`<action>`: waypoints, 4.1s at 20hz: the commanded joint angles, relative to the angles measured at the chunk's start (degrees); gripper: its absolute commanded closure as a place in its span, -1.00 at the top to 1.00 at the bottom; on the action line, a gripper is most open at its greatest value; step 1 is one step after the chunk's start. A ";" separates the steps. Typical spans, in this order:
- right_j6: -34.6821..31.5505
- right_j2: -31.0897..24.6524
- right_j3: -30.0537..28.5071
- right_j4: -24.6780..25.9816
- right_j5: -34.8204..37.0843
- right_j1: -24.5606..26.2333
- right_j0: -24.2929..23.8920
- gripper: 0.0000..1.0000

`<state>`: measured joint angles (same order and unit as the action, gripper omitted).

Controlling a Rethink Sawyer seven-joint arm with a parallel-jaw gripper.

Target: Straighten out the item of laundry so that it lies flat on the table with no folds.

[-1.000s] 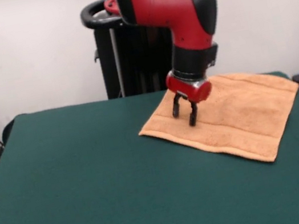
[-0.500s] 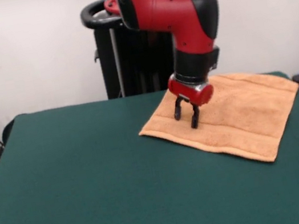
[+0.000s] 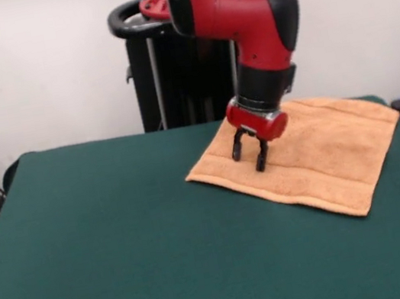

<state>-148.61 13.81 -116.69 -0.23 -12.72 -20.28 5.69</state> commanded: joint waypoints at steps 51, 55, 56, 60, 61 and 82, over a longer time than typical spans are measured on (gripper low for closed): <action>1.21 6.50 29.54 16.29 -0.54 8.87 -5.67 1.00; 1.22 6.15 29.02 17.49 0.10 7.92 -5.85 1.00; 1.31 5.81 27.91 18.33 0.93 6.42 -5.98 1.00; 3.17 -0.19 19.21 24.39 8.70 -4.16 -9.26 1.00; 3.72 -2.06 15.76 25.45 11.56 -7.97 -10.44 1.00; -1.73 -17.62 -5.46 23.19 20.89 -17.12 -22.50 1.00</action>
<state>-148.60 4.68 -116.79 23.48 9.82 -41.72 -17.64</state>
